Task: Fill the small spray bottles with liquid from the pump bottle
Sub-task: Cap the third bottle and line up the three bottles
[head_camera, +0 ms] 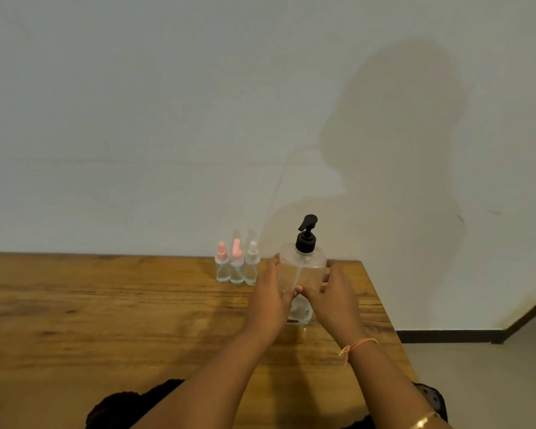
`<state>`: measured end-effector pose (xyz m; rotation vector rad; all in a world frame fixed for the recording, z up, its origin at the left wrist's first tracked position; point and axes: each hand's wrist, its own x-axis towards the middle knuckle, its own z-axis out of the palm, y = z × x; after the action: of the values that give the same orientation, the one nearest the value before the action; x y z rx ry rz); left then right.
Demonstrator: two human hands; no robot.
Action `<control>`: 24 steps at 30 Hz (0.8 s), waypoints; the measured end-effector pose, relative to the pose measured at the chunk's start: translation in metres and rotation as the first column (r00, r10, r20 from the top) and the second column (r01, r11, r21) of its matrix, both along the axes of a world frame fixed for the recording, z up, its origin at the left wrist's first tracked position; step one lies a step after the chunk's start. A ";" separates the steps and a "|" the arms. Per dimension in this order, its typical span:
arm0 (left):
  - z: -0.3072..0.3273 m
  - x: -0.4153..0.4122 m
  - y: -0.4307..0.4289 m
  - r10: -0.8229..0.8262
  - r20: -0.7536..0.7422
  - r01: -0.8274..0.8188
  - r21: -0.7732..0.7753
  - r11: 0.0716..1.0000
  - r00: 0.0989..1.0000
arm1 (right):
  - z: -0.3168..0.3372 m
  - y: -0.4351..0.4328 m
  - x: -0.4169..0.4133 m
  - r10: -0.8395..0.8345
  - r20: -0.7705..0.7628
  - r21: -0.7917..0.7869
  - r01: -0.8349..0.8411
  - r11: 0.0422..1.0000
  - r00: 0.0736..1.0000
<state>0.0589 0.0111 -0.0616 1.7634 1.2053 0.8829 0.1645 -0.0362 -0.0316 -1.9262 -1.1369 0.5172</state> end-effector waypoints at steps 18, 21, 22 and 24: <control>-0.007 0.000 0.019 0.038 0.019 -0.039 0.051 0.998 0.999 | -0.006 0.021 0.010 0.056 0.015 0.040 -0.057 0.998 0.998; -0.008 0.000 0.019 0.042 0.015 -0.043 0.054 0.998 0.999 | -0.006 0.020 0.010 0.063 0.007 0.045 -0.063 0.997 0.998; -0.008 0.000 0.019 0.043 0.013 -0.044 0.057 0.997 0.999 | -0.006 0.020 0.010 0.065 0.002 0.045 -0.065 0.997 0.998; -0.007 -0.001 0.019 0.043 0.009 -0.044 0.060 0.997 0.999 | -0.005 0.020 0.011 0.067 -0.005 0.043 -0.067 0.997 0.998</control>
<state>0.0580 0.0298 -0.0688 1.7857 1.2280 0.9593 0.1750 -0.0161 -0.0370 -1.8535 -1.2025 0.5314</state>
